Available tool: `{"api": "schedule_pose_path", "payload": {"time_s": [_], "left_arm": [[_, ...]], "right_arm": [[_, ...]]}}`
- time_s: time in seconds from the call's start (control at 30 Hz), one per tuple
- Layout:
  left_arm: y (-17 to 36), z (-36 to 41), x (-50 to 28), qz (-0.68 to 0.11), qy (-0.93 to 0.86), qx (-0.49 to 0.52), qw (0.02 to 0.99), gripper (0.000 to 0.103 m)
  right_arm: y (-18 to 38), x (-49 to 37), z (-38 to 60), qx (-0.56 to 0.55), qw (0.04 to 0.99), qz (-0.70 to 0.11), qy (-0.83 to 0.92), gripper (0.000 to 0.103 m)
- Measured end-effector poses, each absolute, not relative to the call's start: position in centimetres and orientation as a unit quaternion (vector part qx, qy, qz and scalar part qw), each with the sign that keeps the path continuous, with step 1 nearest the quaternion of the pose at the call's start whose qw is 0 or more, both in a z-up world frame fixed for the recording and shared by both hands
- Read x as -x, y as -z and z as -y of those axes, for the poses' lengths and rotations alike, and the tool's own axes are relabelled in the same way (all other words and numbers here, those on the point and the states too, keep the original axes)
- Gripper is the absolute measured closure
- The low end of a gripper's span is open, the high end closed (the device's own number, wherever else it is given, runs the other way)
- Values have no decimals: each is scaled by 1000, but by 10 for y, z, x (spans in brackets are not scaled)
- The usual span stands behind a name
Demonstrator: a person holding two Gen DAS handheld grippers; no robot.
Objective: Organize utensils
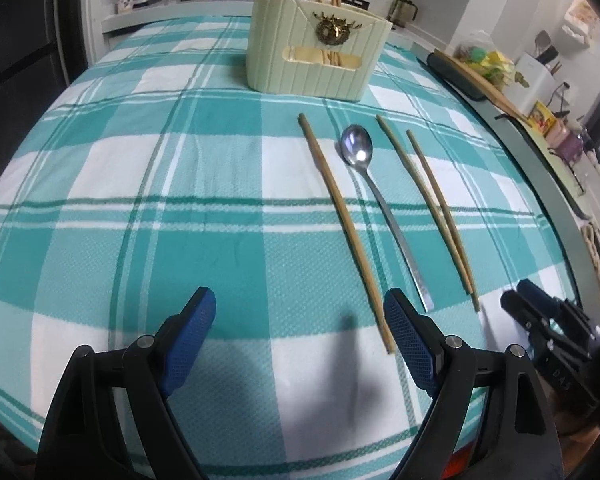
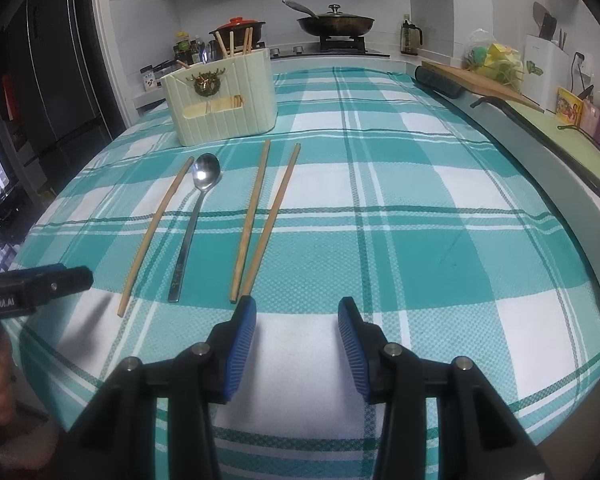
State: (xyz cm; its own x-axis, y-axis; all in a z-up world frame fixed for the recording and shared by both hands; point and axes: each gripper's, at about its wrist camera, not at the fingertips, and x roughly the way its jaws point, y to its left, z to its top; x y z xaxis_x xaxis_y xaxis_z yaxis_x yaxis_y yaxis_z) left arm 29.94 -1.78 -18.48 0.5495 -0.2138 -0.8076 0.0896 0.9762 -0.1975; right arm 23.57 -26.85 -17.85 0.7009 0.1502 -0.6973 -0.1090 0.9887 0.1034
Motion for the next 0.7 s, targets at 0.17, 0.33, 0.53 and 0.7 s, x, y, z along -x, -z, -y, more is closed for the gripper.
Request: {"api": "schedule_pose_path", "payload": {"time_s": [0.17, 0.33, 0.53, 0.7], "left_arm": [[184, 30, -339, -461, 80, 48, 883, 14], [200, 46, -360, -468, 64, 15, 881, 14], [207, 54, -362, -469, 45, -13, 882, 14], [210, 52, -360, -469, 42, -14, 882, 13]], "right_arm": [[177, -233, 266, -24, 924, -376, -70, 60], [170, -242, 278, -40, 924, -374, -63, 60], [166, -283, 278, -61, 908, -406, -89, 60], [178, -314, 259, -57, 897, -427, -98, 62]]}}
